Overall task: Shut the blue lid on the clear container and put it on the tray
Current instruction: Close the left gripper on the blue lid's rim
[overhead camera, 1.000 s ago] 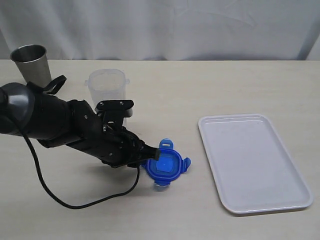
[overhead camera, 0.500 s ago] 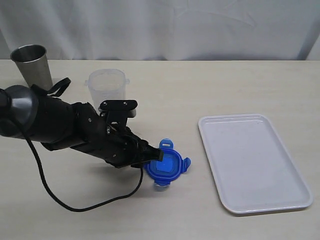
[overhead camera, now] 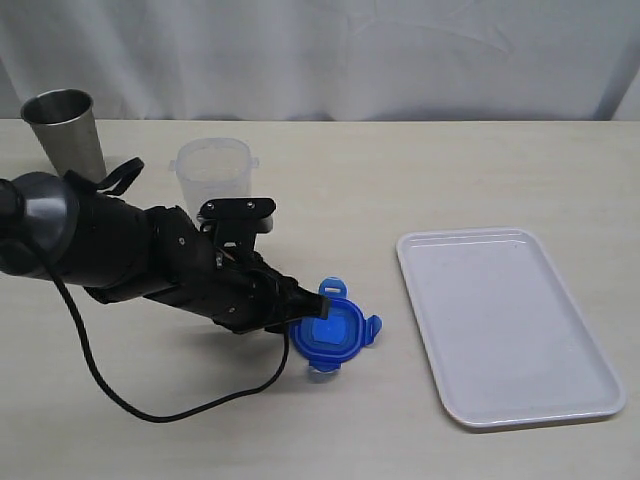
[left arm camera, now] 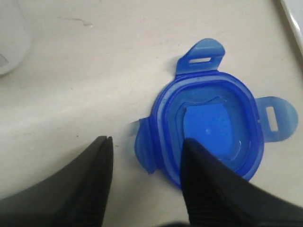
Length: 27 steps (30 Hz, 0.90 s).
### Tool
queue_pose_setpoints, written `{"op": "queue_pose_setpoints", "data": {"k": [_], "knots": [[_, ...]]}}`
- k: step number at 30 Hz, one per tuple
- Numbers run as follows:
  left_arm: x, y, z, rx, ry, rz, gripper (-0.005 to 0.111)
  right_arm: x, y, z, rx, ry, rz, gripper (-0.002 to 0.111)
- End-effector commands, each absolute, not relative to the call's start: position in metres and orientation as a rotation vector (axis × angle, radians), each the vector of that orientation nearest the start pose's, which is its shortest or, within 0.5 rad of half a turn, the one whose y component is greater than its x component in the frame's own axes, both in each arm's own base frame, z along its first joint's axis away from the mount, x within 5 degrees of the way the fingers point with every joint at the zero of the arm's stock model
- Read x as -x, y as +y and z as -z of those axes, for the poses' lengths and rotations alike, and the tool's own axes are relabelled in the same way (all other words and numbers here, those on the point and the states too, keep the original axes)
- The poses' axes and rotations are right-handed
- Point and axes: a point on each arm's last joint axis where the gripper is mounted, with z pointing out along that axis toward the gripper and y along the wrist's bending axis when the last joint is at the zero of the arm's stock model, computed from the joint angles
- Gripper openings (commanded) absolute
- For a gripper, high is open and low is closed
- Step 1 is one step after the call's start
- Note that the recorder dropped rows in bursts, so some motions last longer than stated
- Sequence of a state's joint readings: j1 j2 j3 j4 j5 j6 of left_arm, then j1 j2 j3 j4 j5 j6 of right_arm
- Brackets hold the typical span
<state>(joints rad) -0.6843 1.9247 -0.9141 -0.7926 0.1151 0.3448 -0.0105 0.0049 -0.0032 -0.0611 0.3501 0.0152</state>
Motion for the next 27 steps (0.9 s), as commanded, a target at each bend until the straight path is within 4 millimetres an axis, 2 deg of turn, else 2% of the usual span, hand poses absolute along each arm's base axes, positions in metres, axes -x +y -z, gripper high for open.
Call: {"op": "queue_pose_setpoints", "data": {"k": [1,6,15,27], "knots": [[-0.268,-0.230,-0.102,-0.341,2.664,0.501,0.048,-0.053,-0.002,-0.182,0.019,1.830,0.058,0.004],[-0.268,-0.229,-0.087,-0.335,2.701,0.473,0.048,-0.053,-0.002,-0.182,0.019,1.830,0.058,0.004],[-0.275,-0.242,-0.099,-0.366,2.699,0.546,0.048,-0.053,-0.002,-0.182,0.019,1.830,0.058,0.004],[-0.275,-0.242,-0.099,-0.371,2.707,0.551,0.048,-0.053,-0.002,-0.182,0.019,1.830,0.058,0.004]]}}
